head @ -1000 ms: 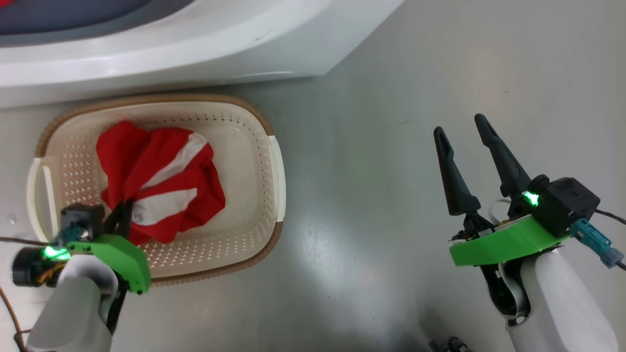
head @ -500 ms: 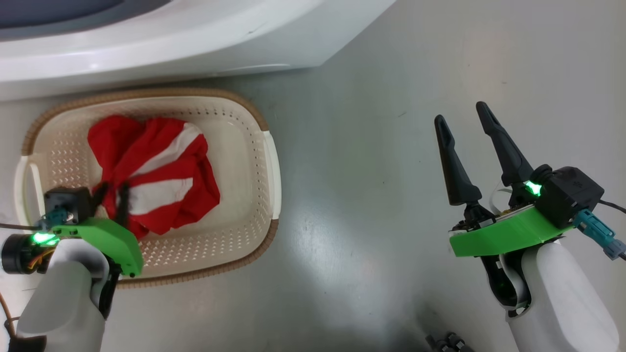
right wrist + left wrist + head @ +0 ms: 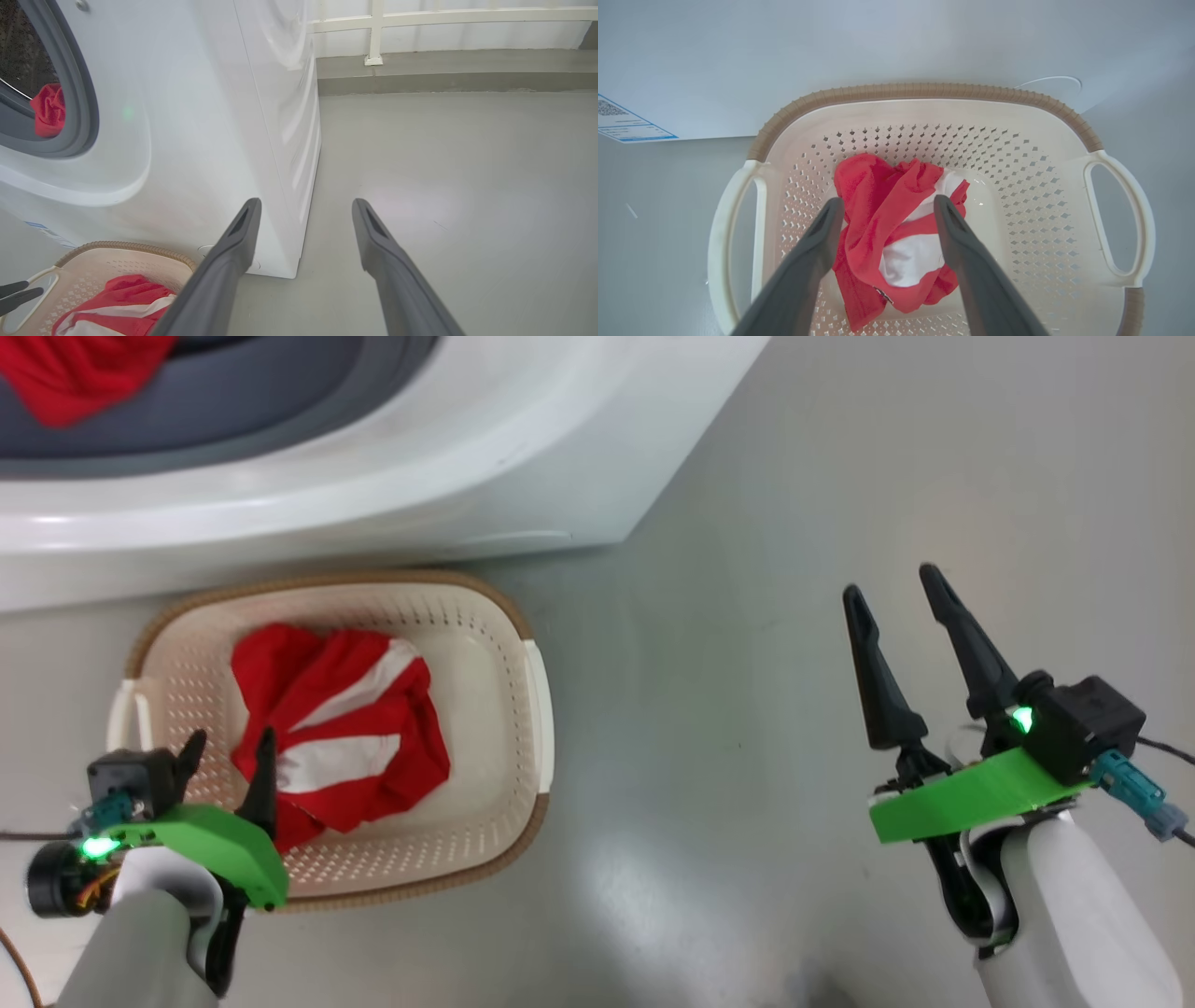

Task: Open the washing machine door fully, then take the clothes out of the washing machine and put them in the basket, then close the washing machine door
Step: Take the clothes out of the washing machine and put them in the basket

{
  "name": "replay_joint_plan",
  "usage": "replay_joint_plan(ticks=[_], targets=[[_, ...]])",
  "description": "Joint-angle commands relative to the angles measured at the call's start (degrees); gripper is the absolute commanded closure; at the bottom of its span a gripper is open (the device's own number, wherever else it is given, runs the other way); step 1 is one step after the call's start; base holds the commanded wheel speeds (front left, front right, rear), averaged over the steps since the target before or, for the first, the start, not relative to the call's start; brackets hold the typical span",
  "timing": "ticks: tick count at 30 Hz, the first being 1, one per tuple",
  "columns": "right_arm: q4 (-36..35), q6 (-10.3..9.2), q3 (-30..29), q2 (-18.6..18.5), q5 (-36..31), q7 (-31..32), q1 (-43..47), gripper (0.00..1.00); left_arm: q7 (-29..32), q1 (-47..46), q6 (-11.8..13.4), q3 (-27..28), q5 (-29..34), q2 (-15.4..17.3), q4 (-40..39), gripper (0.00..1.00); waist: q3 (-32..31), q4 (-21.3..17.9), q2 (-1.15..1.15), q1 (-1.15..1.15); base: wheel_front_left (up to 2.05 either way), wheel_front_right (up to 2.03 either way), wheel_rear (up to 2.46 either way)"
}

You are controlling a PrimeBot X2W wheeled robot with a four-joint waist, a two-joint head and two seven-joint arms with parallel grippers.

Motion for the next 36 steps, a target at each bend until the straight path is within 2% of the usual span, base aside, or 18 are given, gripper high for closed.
replay_joint_plan(ticks=[1,20,36], targets=[[-0.7,0.35,0.7,0.2,-0.5,-0.4,2.3,0.0,-0.3,2.9,0.1,2.1,-0.1,1.5,-2.2,0.0,-3.9,1.1,0.0,0.0,0.0,0.0,0.0],[1.6,0.35,-0.1,-2.0,0.2,-0.4,10.5,0.0,-0.3,17.7,0.1,9.3,2.5,-1.6,-22.9,0.0,-21.5,3.4,0.0,0.0,0.0,0.0,0.0],[1.0,0.35,-1.3,-3.0,1.5,-0.4,15.8,0.0,-0.3,28.8,0.1,13.1,5.7,-3.9,-40.3,0.0,-29.2,3.6,0.0,0.0,0.0,0.0,0.0]])
